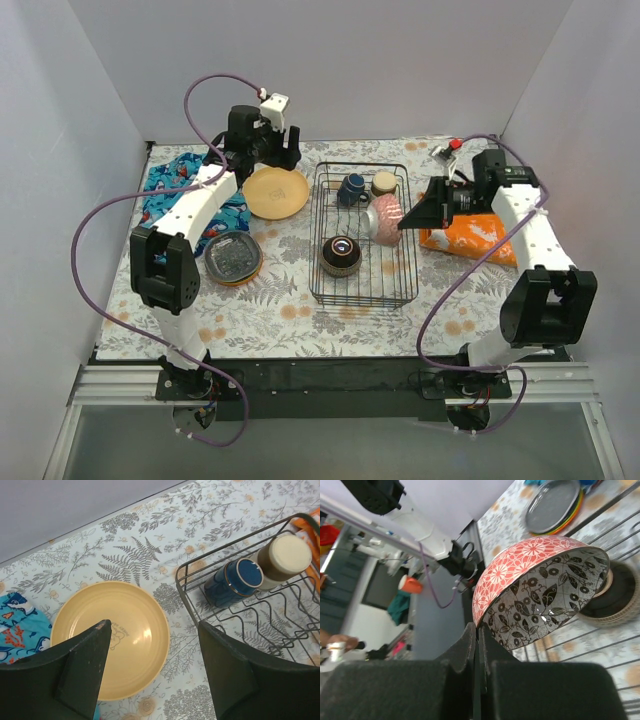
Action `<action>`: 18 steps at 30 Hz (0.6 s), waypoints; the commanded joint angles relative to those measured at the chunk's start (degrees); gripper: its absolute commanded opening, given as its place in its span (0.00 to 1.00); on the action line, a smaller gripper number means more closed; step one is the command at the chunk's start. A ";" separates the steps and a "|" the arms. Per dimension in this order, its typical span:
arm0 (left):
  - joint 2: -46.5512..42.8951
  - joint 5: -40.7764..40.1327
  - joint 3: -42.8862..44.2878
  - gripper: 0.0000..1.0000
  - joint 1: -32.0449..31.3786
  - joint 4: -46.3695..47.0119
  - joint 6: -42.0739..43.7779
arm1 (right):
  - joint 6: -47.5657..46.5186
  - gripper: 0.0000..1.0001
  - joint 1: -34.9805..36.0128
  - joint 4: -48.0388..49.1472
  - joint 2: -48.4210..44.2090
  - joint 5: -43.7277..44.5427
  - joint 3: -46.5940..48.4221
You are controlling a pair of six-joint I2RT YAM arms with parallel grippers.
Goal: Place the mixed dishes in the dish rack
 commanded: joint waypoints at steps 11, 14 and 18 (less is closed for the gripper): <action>-2.79 -3.76 -0.77 0.70 -0.37 -0.06 4.19 | -2.46 0.01 7.45 0.21 8.05 -6.61 -11.66; -3.14 -4.03 -1.65 0.70 -0.37 -0.24 4.46 | -4.12 0.01 7.81 -1.44 10.42 -4.95 -12.36; -3.23 -3.94 -2.44 0.70 -0.37 -0.15 4.37 | -12.46 0.01 8.24 -8.55 14.37 -0.56 -11.49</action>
